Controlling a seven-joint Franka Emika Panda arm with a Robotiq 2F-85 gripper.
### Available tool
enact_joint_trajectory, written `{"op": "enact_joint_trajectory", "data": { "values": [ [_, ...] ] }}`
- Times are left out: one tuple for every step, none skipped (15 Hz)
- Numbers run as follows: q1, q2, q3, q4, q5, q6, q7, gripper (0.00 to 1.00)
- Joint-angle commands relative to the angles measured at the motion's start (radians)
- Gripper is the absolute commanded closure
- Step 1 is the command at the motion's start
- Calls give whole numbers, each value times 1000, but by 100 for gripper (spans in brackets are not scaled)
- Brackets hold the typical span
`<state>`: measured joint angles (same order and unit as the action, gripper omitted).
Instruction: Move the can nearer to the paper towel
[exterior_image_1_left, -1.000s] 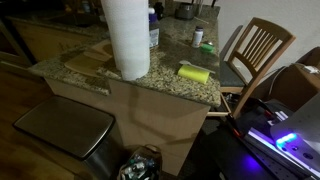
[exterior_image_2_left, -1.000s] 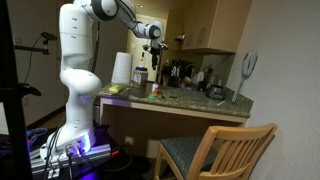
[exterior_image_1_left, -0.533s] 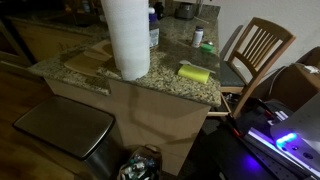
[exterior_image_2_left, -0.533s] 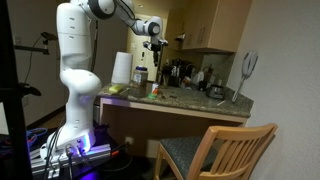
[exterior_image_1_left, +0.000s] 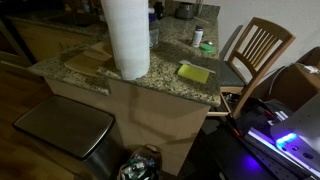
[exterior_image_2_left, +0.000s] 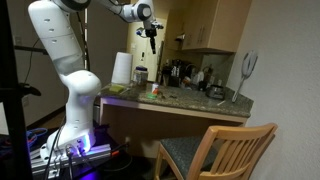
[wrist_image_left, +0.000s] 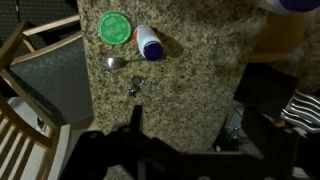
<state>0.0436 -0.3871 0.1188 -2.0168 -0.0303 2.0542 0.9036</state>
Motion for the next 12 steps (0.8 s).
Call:
{"op": "enact_joint_trajectory", "data": {
  "values": [
    [-26, 62, -3, -140, 60, 119, 21, 0],
    [-27, 94, -3, -170, 77, 160, 31, 0],
    [-27, 131, 1, -201, 89, 223, 42, 0],
    [-34, 163, -36, -228, 124, 296, -11, 0],
    [-34, 200, -44, -237, 151, 354, -17, 0],
    [-35, 228, -50, -239, 169, 385, -17, 0],
    [-34, 255, -61, -240, 192, 404, -27, 0],
    [-35, 278, -71, -239, 212, 408, -32, 0],
    [-29, 296, -80, -239, 247, 425, -57, 0],
    [-30, 275, -68, -235, 196, 393, -16, 0],
    [-30, 289, -72, -235, 201, 398, -22, 0],
    [-30, 291, -72, -235, 200, 398, -21, 0]
  ]
}}
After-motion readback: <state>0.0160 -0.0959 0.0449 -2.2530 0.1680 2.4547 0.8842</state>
